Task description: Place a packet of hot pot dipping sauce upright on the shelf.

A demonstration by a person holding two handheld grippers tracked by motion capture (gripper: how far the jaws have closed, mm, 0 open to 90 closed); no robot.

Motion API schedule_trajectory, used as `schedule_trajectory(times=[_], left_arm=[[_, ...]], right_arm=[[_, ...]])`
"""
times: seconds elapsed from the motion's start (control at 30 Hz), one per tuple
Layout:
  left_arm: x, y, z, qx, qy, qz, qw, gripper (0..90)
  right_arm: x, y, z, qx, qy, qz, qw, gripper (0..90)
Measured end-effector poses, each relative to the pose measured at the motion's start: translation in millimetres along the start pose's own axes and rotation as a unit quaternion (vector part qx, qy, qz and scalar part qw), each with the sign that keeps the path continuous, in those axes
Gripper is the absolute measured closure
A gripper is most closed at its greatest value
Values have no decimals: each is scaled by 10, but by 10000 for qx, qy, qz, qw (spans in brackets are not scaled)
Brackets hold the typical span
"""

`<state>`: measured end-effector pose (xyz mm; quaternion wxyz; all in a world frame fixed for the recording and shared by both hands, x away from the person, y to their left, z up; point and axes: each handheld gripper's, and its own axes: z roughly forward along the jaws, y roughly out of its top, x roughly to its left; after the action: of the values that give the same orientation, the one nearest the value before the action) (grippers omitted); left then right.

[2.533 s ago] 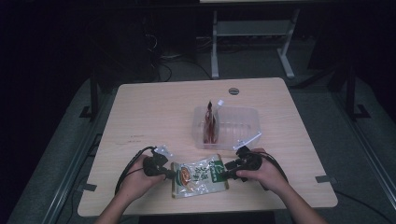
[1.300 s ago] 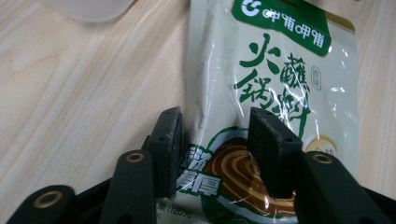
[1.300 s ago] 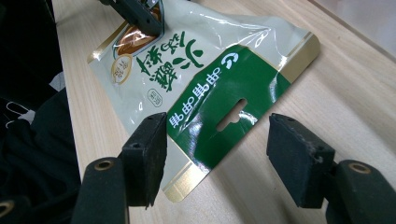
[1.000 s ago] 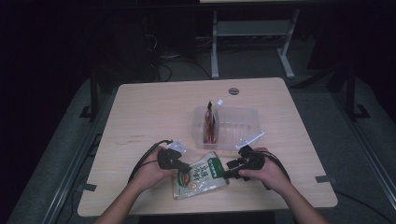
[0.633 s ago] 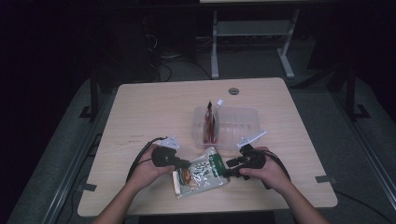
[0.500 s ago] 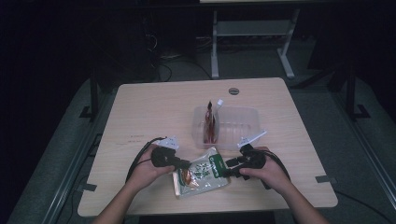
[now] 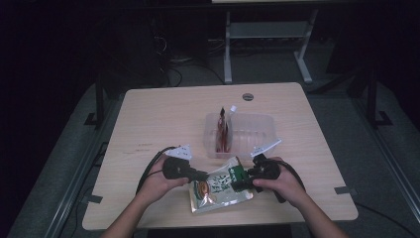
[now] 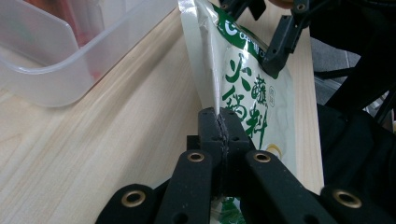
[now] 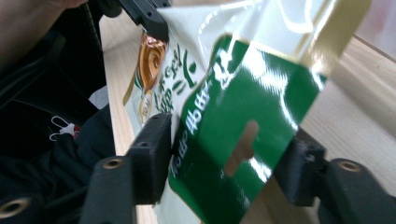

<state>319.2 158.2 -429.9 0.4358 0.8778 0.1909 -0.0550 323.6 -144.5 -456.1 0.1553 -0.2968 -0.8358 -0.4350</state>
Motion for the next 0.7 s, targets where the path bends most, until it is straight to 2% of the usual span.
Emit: schedule_trajectory(times=[0.1, 0.2, 0.33, 0.4, 0.53, 0.7], left_arm=[[8, -14, -3, -9, 32, 2, 10000, 897], [13, -18, -8, -40, 34, 26, 10000, 897], [7, -9, -6, -64, 35, 52, 10000, 896], [2, -6, 0, -88, 10, 6, 10000, 896], [10, -9, 1, -136, -6, 50, 9999, 895], [8, -16, -13, -168, 40, 102, 9998, 884]], right_arm=[[10, 9, -27, -5, -22, 14, 10000, 586], [20, 20, -66, -65, 67, 58, 9999, 700], [50, 32, -89, -55, 137, 58, 9999, 807], [63, 34, -92, -36, 144, 48, 9999, 835], [87, 38, -108, -42, 181, 58, 9998, 886], [127, 60, -136, -77, 239, 44, 9997, 900]])
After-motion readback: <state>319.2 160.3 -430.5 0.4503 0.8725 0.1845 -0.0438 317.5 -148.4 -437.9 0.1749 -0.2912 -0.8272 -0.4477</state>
